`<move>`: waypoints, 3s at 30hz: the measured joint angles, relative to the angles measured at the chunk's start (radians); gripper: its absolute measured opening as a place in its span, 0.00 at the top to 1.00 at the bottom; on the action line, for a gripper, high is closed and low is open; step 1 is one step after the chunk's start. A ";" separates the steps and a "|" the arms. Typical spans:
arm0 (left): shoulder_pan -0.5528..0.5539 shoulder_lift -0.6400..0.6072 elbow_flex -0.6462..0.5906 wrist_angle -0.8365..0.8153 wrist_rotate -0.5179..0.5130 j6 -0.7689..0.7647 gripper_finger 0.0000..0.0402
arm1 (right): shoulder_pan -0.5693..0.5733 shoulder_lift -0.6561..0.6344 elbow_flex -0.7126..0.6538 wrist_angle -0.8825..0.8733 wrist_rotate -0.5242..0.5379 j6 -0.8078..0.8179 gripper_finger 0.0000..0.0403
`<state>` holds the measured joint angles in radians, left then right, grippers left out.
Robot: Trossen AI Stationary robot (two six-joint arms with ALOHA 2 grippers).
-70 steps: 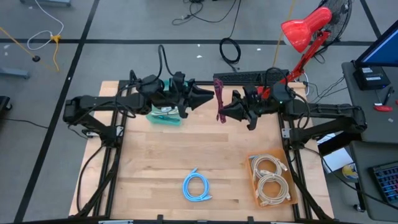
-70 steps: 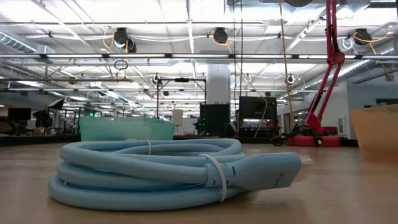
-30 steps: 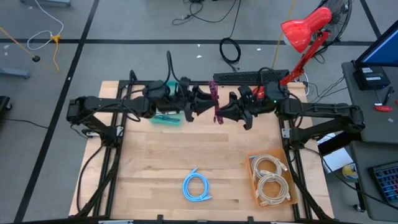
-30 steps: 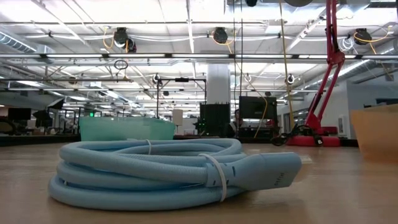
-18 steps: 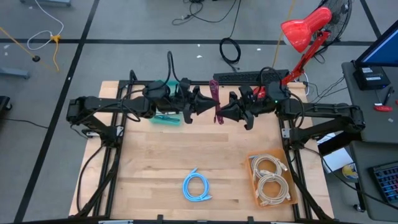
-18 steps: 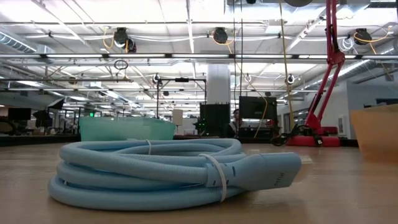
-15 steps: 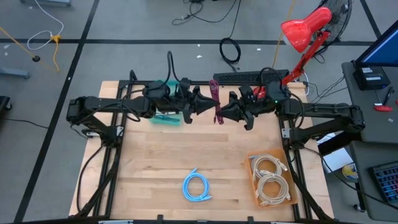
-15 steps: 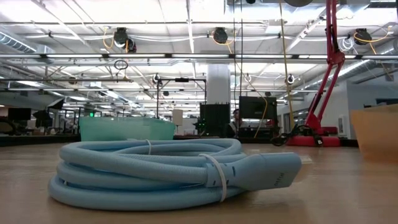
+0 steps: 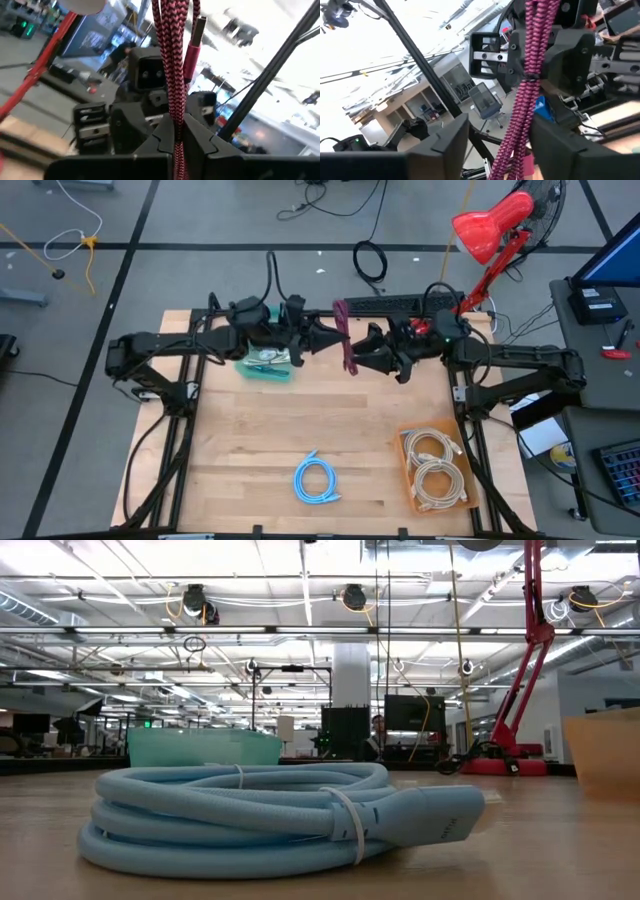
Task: Pick & Place USB Port
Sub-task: Put the red USB cable into the blue bin
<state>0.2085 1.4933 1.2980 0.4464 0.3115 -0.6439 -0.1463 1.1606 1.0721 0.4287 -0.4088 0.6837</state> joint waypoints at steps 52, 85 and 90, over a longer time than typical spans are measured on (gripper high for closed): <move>0.551 0.269 0.036 -1.231 -0.408 1.377 0.97 | 0.002 -0.044 0.001 -0.165 0.180 -0.011 0.47; 0.642 0.367 0.036 -1.127 -0.338 1.383 0.97 | 0.002 -0.044 0.001 -0.169 0.334 0.010 0.47; 0.634 0.367 0.036 -1.127 -0.340 1.333 0.85 | 0.002 -0.044 0.001 -0.169 0.334 0.011 0.47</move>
<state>0.8421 1.8603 1.3342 -0.6804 -0.0286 0.6894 -0.1444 1.1164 1.0729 0.2600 -0.0745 0.6945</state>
